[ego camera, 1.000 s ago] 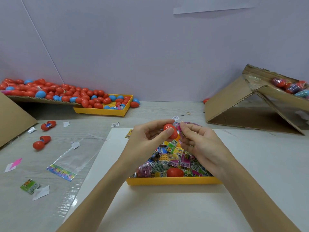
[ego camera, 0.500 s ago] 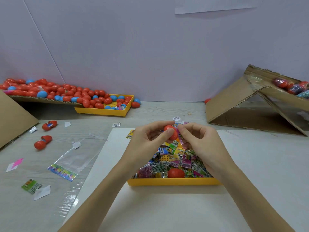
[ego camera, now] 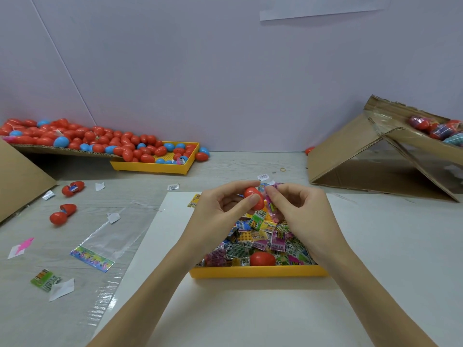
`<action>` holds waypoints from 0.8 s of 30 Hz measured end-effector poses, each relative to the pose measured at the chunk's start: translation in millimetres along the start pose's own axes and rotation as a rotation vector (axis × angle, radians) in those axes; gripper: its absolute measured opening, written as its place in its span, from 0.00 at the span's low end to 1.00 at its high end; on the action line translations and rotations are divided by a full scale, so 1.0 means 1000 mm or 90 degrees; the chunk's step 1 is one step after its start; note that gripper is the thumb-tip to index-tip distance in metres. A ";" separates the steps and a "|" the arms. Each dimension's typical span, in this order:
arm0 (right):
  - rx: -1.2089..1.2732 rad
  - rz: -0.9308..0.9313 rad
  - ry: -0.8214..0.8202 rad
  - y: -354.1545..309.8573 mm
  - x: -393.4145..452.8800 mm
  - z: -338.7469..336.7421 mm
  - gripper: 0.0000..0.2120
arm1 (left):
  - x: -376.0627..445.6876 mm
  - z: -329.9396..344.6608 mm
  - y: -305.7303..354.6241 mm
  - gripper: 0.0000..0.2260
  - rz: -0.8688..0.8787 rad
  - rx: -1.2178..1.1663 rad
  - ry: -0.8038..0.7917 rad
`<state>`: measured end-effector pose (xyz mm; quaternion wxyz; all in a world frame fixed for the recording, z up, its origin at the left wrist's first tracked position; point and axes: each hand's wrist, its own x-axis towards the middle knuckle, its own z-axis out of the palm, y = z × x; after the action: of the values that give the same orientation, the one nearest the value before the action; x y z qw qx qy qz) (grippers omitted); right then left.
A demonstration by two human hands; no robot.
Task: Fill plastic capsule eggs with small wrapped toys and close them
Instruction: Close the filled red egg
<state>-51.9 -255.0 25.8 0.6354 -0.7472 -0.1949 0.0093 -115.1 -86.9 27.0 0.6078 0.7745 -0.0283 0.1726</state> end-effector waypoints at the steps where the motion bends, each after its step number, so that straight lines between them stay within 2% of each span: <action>1: 0.002 0.002 0.004 0.000 0.000 -0.001 0.11 | 0.000 0.000 0.001 0.17 0.001 -0.004 0.000; 8: 0.065 0.031 -0.047 0.001 0.002 0.000 0.22 | 0.000 -0.002 0.005 0.14 -0.009 -0.049 0.008; 14: 0.057 0.023 -0.057 0.005 0.003 0.000 0.20 | 0.000 -0.002 0.004 0.17 -0.024 -0.052 -0.011; 24: 0.006 0.006 -0.044 0.001 0.001 -0.001 0.23 | 0.000 -0.003 0.003 0.16 -0.031 -0.040 -0.035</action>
<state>-50.7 -255.4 25.2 0.6318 -0.7443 -0.2130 0.0388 -116.2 -84.7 30.4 0.6352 0.7597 -0.0314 0.1357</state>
